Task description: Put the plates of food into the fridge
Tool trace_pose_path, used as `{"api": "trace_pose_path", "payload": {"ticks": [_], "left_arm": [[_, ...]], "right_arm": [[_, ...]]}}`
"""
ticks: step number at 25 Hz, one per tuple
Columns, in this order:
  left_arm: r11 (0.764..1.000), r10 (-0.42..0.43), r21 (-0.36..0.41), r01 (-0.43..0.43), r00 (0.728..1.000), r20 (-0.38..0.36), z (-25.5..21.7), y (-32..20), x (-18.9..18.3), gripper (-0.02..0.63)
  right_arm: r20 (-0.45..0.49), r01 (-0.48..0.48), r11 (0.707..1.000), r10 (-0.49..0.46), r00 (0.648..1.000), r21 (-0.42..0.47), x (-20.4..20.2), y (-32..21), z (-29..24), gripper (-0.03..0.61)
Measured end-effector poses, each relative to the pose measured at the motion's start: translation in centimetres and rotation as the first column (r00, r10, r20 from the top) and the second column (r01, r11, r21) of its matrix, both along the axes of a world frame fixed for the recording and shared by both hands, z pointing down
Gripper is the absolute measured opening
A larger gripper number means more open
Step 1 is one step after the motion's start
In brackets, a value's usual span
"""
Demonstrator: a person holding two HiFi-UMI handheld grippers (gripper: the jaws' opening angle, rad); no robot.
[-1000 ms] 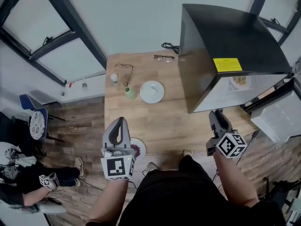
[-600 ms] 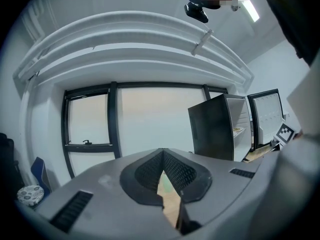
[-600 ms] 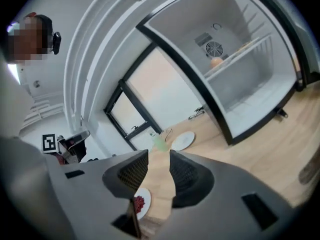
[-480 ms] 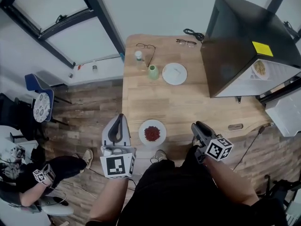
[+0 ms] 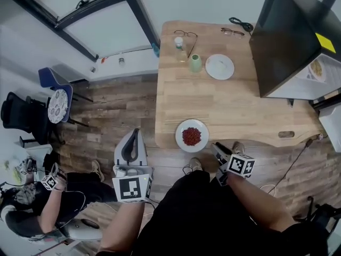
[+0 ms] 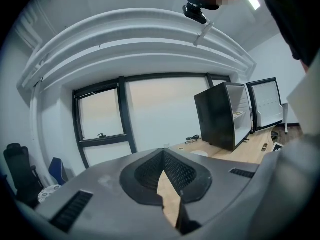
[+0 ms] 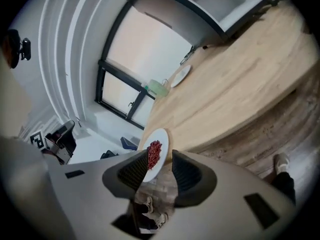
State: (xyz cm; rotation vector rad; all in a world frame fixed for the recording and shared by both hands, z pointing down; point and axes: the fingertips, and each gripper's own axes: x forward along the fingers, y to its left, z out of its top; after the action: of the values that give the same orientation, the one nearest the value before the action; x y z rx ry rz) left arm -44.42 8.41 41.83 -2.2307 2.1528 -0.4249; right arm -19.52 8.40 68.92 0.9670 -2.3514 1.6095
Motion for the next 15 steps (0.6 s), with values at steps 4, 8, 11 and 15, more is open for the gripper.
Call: {"api": "trace_pose_path", "payload": {"ticks": [4, 8, 11, 15], "left_arm": [[1.000, -0.003, -0.007, 0.003, 1.000, 0.021, 0.1, 1.1, -0.7, 0.003], [1.000, -0.028, -0.013, 0.029, 0.999, 0.039, 0.1, 2.2, -2.0, 0.003], [0.999, -0.036, -0.019, 0.037, 0.998, 0.049, 0.1, 2.6, -2.6, 0.003], [0.999, -0.038, -0.021, 0.039, 0.998, 0.053, 0.0, 2.6, -2.9, 0.003]], "right_arm": [[0.025, 0.021, 0.999, -0.020, 0.999, -0.037, -1.9, 0.5, 1.8, 0.156], [0.078, -0.010, 0.992, 0.020, 0.997, -0.122, -3.6, 0.4, 3.2, 0.156], [0.100, -0.020, 0.983, 0.039, 0.994, -0.181, -4.7, 0.5, 4.2, 0.155], [0.132, -0.001, 0.980, 0.028, 0.991, -0.201, -5.6, 0.6, 3.9, 0.063]]}}
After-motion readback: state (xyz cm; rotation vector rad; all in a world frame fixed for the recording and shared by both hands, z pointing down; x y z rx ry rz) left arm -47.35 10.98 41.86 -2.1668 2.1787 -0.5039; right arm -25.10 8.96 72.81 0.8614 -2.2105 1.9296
